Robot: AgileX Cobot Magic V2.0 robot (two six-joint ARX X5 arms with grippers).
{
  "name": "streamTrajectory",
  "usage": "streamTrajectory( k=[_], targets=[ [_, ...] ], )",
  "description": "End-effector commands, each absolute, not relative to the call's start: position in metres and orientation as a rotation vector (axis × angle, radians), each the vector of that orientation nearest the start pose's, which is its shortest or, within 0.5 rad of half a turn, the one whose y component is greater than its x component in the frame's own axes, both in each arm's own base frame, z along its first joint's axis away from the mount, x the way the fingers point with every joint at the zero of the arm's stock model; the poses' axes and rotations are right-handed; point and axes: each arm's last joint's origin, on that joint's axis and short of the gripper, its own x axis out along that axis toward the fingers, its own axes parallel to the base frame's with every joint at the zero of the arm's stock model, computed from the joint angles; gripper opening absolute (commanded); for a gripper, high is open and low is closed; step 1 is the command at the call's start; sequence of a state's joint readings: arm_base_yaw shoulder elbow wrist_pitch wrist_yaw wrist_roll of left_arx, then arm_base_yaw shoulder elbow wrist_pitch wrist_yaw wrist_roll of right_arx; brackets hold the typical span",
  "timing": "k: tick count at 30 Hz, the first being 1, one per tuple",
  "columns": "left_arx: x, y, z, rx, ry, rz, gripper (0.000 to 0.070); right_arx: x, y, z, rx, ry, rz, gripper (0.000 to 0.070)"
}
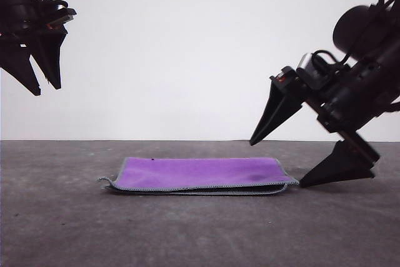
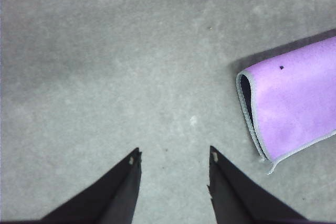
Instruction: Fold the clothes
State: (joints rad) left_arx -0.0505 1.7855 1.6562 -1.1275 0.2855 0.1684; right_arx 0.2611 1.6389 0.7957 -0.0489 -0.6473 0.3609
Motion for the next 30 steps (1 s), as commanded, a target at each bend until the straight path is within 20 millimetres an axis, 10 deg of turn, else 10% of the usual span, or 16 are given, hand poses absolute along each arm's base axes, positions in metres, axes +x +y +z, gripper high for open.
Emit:
streamTrajectory(
  k=[1, 9, 20, 30],
  targets=[
    [0.36, -0.027, 0.299, -0.002, 1.216, -0.394, 0.0244, 0.294, 0.098, 0.147, 0.536, 1.068, 0.664, 0.0667],
    [0.36, -0.027, 0.3, -0.001, 1.212, -0.395, 0.0244, 0.3, 0.106, 0.14, 0.606, 1.068, 0.717, 0.0605],
    [0.36, -0.027, 0.3, -0.001, 1.212, -0.394, 0.0244, 0.3, 0.11, 0.143, 0.619, 1.057, 0.794, 0.0001],
    [0.36, -0.027, 0.3, -0.001, 1.212, -0.394, 0.0244, 0.3, 0.142, 0.161, 0.619, 1.01, 0.95, 0.0002]
  ],
)
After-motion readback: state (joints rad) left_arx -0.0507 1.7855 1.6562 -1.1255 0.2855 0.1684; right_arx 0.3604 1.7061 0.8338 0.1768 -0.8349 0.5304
